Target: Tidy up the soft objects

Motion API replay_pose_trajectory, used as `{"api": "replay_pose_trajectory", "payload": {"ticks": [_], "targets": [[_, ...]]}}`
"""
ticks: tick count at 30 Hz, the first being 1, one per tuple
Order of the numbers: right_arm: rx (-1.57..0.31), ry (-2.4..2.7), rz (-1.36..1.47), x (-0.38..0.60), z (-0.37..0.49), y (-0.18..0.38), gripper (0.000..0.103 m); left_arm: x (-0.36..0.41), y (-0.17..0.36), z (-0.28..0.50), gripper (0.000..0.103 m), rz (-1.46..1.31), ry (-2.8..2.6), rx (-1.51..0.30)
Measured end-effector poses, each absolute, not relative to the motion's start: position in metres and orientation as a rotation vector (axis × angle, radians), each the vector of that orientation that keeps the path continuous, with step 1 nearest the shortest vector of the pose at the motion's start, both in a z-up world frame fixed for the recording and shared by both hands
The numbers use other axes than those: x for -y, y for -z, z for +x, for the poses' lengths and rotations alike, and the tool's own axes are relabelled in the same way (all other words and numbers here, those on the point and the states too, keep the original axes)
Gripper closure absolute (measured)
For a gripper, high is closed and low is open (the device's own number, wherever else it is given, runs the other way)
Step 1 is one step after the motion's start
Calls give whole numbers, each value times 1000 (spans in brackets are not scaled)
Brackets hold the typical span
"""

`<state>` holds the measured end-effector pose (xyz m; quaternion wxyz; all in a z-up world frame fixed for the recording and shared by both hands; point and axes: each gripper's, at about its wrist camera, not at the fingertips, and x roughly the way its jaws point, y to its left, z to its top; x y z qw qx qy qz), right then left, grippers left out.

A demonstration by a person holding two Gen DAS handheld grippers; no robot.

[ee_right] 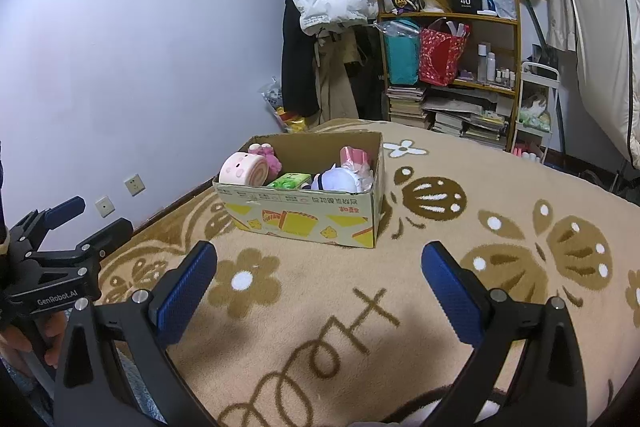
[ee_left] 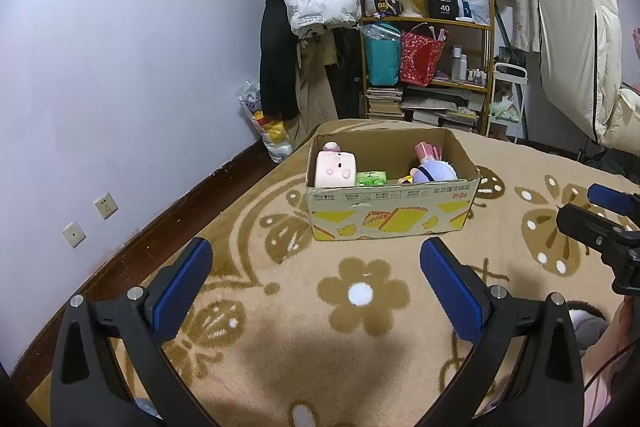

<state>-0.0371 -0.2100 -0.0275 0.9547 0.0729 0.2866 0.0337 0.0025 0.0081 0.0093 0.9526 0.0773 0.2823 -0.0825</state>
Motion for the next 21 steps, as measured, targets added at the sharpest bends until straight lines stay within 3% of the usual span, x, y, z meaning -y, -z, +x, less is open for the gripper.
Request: {"api": "replay_pose_trajectory", "payload": {"ticks": [21], "targets": [[-586,-63,145,207,-36,28,0,-5,-7,3,0,159,172,-583]]}}
